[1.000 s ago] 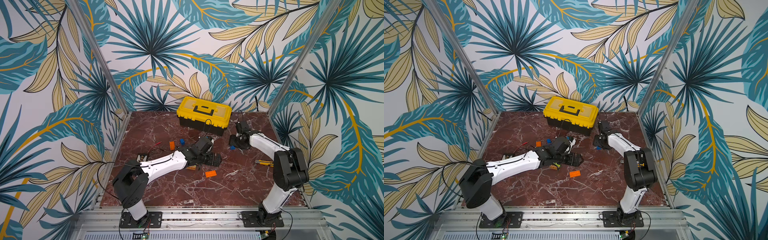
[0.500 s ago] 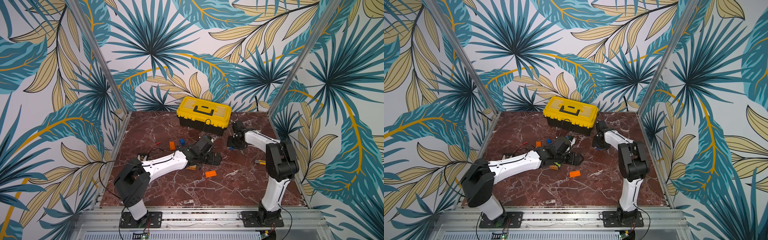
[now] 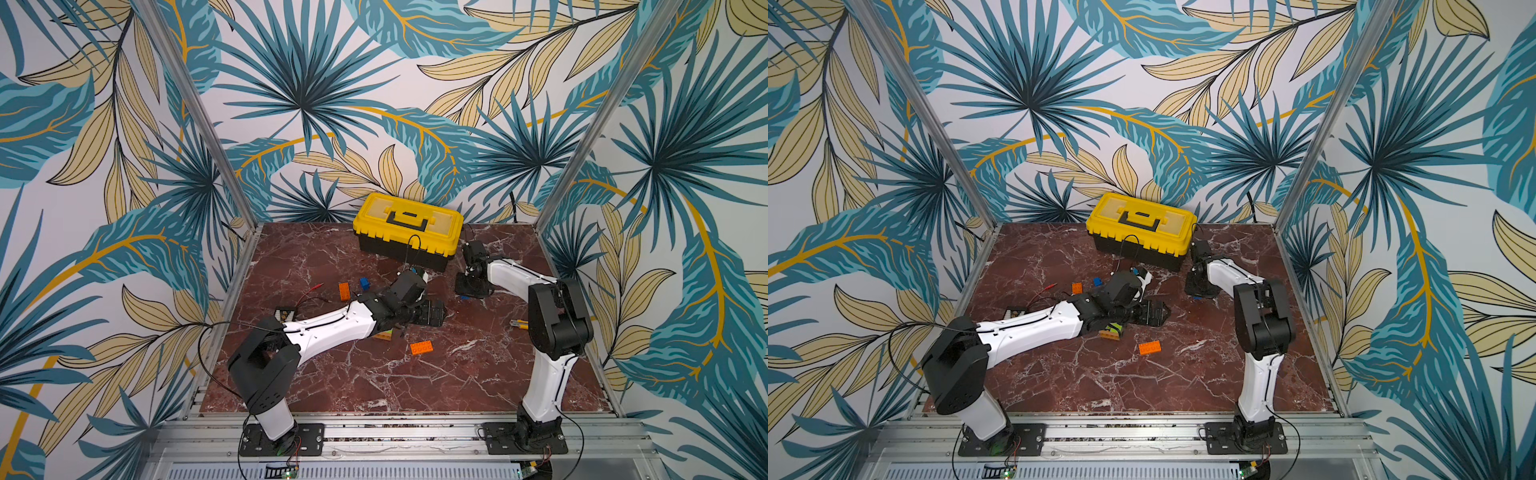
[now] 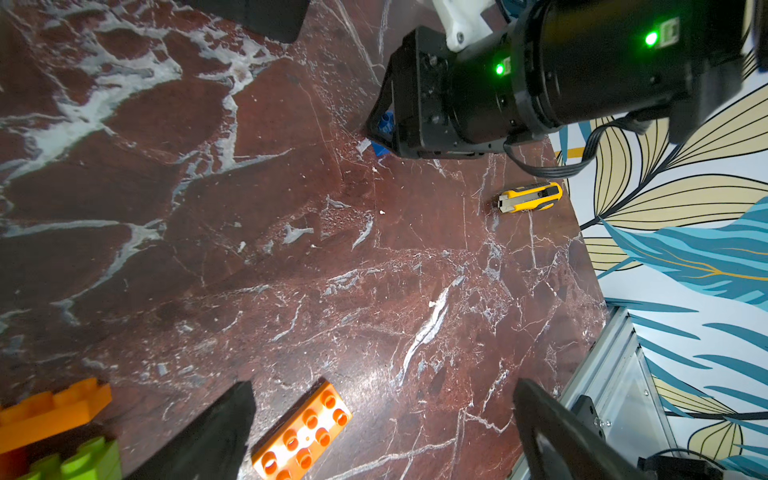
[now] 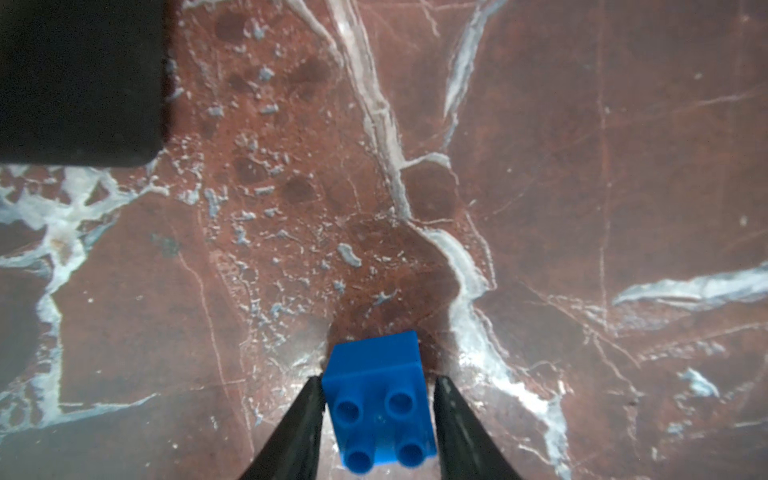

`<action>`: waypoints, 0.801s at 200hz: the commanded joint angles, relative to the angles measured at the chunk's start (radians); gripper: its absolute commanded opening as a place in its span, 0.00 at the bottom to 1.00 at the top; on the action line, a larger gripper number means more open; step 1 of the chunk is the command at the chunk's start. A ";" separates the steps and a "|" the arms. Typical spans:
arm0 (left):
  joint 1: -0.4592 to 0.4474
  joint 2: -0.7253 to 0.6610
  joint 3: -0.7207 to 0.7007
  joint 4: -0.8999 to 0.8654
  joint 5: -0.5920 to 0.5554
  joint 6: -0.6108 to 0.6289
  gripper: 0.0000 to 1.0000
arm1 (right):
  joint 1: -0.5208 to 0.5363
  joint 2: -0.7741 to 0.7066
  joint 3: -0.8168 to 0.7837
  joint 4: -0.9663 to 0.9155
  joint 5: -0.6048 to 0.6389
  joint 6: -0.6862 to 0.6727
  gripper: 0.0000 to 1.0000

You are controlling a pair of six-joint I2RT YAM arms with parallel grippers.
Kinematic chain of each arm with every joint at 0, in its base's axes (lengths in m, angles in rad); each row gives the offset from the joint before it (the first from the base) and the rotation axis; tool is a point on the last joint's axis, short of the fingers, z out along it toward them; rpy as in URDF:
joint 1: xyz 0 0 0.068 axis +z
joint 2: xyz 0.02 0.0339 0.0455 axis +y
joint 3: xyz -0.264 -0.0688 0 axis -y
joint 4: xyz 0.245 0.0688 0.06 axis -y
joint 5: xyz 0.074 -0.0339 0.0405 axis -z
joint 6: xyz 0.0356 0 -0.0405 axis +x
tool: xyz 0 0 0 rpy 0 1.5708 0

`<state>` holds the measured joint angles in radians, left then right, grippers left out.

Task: Assemble the number 5 with lego
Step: Pick up the lego brick from the center of the board.

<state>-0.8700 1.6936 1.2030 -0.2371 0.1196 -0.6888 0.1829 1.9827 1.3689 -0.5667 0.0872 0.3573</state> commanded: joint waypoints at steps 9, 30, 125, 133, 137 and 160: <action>-0.002 -0.004 -0.009 0.026 0.000 -0.011 1.00 | -0.004 0.022 0.010 -0.026 0.014 -0.017 0.42; -0.004 -0.003 -0.016 0.037 0.001 -0.017 1.00 | -0.003 0.015 0.001 -0.018 0.011 -0.021 0.39; -0.004 -0.019 -0.034 0.047 -0.001 -0.030 1.00 | 0.008 -0.148 -0.097 -0.020 -0.049 -0.009 0.31; -0.004 -0.025 -0.041 0.049 -0.005 -0.031 1.00 | 0.013 -0.170 -0.119 -0.019 -0.058 -0.004 0.31; -0.004 -0.028 -0.044 0.050 -0.007 -0.031 1.00 | 0.017 -0.180 -0.129 -0.019 -0.065 -0.002 0.31; -0.004 -0.053 -0.068 0.062 -0.021 -0.033 1.00 | 0.051 -0.227 -0.207 -0.030 -0.097 0.029 0.31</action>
<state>-0.8700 1.6882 1.1851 -0.2043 0.1177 -0.7151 0.1978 1.7988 1.2373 -0.5732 0.0383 0.3500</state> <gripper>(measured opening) 0.997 0.356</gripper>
